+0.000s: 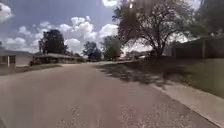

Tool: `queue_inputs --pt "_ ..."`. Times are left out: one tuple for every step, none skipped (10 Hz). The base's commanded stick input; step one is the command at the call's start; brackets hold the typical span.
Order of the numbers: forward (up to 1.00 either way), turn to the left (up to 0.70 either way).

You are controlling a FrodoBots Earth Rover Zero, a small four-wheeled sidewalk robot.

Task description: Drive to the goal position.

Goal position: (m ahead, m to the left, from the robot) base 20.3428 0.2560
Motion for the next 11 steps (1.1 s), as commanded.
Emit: queue_inputs --pt "0.7 0.0" --pt "0.7 0.0" --pt "0.7 0.0" --pt "0.7 0.0" --pt "0.7 0.0" --pt "0.7 0.0" --pt "0.7 0.0" --pt "0.7 0.0" --pt "0.7 0.0" --pt "0.7 0.0" --pt "0.7 0.0"
